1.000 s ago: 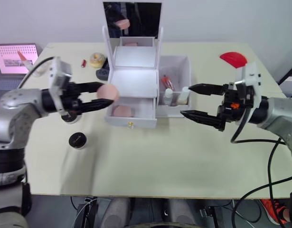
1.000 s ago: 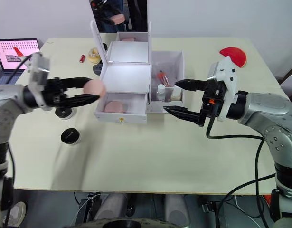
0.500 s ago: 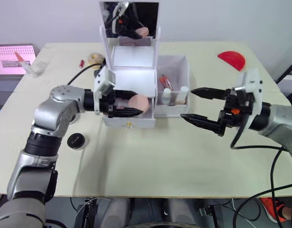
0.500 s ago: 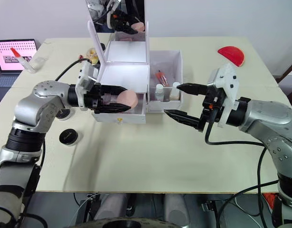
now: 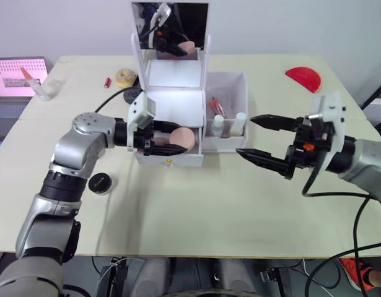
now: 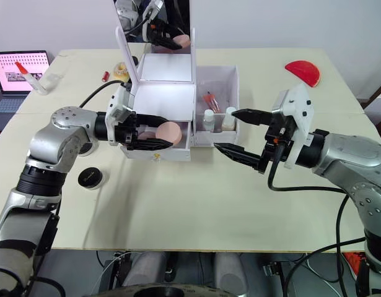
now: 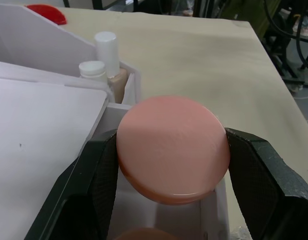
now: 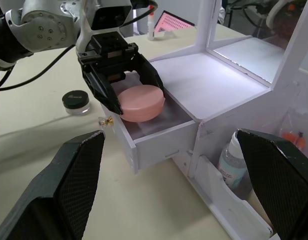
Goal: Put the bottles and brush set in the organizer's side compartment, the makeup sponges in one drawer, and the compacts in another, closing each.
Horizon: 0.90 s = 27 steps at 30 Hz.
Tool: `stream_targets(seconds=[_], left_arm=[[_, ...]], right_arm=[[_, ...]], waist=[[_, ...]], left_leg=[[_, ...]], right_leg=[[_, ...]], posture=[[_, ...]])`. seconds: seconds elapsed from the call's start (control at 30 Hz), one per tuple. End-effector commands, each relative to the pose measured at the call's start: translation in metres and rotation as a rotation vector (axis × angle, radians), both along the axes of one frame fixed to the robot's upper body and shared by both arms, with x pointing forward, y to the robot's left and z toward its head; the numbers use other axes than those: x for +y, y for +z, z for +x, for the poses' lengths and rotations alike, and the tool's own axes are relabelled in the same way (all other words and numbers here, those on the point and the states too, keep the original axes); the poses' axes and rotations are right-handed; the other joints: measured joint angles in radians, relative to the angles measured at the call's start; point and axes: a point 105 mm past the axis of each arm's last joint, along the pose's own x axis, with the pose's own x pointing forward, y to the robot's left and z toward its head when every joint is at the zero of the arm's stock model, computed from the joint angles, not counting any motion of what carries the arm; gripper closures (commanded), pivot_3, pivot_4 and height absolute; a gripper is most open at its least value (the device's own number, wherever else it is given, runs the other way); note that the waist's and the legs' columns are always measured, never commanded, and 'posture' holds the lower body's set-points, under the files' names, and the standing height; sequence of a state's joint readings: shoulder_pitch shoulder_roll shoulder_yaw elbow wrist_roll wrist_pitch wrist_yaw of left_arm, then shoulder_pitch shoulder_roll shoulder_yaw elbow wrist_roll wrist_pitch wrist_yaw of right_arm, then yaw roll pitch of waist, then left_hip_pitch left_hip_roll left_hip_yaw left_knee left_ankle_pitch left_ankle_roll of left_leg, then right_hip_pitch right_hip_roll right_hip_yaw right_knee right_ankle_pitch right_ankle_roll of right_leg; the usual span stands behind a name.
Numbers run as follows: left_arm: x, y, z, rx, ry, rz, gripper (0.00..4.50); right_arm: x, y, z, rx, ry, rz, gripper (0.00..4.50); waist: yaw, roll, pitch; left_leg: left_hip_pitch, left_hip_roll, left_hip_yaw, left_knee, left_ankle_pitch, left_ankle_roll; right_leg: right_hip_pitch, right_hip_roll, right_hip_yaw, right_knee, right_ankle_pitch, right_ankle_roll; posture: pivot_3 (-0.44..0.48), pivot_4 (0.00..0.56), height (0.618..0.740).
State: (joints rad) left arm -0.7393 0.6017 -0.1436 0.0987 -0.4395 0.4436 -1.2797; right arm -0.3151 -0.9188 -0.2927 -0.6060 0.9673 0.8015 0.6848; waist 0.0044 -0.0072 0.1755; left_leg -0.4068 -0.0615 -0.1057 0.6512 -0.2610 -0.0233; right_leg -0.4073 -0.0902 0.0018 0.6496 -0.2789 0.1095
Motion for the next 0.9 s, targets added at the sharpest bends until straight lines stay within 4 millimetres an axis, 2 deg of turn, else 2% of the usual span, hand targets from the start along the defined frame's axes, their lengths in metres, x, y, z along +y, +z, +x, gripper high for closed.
stream_targets(seconds=[0.03,0.1,0.27,0.47,0.53,0.6,0.7,0.8,0.83,0.9], left_arm=[[-0.004,0.014,0.003,-0.063,0.005,-0.029,0.82],[-0.005,0.016,0.003,-0.06,0.002,-0.045,0.01],[-0.002,0.017,0.0,-0.043,-0.005,-0.05,0.01],[0.021,0.03,0.002,-0.059,0.047,-0.05,0.01],[0.03,0.036,-0.002,-0.05,0.049,-0.062,0.01],[0.04,0.043,-0.014,0.005,0.018,-0.08,0.01],[0.054,0.041,-0.031,0.078,-0.019,-0.053,0.89],[0.067,0.026,-0.047,0.146,-0.03,0.021,2.43],[0.07,0.021,-0.05,0.153,-0.029,0.047,3.07],[0.074,0.005,-0.05,0.157,0.001,0.118,4.07]], right_arm=[[0.0,0.009,-0.006,-0.044,0.007,0.006,0.0],[0.0,0.009,-0.006,-0.043,0.005,0.007,0.0],[0.0,0.009,-0.005,-0.044,0.001,0.012,0.0],[0.0,0.009,-0.004,-0.047,-0.004,0.016,0.0],[0.0,0.008,-0.004,-0.045,-0.005,0.017,0.0],[0.0,0.007,-0.004,-0.041,-0.007,0.017,0.0],[-0.001,0.005,-0.004,-0.035,-0.009,0.017,0.0],[-0.001,0.005,-0.005,-0.032,-0.008,0.021,0.0],[-0.001,0.005,-0.005,-0.031,-0.008,0.022,0.0],[-0.001,0.004,-0.004,-0.031,-0.009,0.023,0.0]], waist=[[0.0,0.0,0.0],[0.001,0.0,0.0],[0.0,0.0,0.0],[-0.004,0.0,0.0],[-0.004,0.0,0.0],[-0.006,0.0,0.0],[-0.017,0.0,0.0],[-0.021,0.0,0.0],[-0.019,0.0,0.0],[-0.017,0.0,0.0]], left_leg=[[0.0,0.0,0.0,0.0,0.0,0.0],[0.0,0.0,0.0,0.0,0.0,0.0],[0.0,0.0,0.0,0.0,0.0,0.0],[0.0,0.001,0.0,0.0,0.0,0.0],[0.0,0.001,0.0,0.0,0.0,0.0],[0.0,0.001,-0.001,0.0,0.0,0.0],[0.0,0.001,-0.001,0.0,0.0,0.0],[0.001,0.001,-0.001,0.0,0.0,0.0],[0.001,0.001,0.0,-0.001,0.0,0.0],[0.001,0.001,0.0,-0.001,0.0,0.0]], right_leg=[[0.0,0.0,0.0,0.0,0.0,0.0],[0.0,0.0,0.0,0.0,0.0,0.0],[0.0,0.0,0.0,0.0,0.0,0.0],[0.0,0.001,0.0,0.0,0.0,0.0],[0.0,0.001,0.0,0.0,0.0,0.0],[0.0,0.001,0.0,0.0,0.0,0.0],[0.0,0.001,0.0,0.0,0.0,0.0],[0.0,0.001,0.001,0.0,0.0,0.0],[0.0,0.001,0.002,0.0,0.0,0.0],[0.0,0.002,0.002,0.0,0.0,0.0]], posture=[[0.0,0.15,0.74],[0.0,0.15,0.74],[0.0,0.15,0.74],[0.0,0.15,0.74],[0.0,0.15,0.74],[0.0,0.15,0.74],[0.0,0.15,0.74],[0.0,0.15,0.74],[0.0,0.15,0.74],[0.0,0.15,0.74]])
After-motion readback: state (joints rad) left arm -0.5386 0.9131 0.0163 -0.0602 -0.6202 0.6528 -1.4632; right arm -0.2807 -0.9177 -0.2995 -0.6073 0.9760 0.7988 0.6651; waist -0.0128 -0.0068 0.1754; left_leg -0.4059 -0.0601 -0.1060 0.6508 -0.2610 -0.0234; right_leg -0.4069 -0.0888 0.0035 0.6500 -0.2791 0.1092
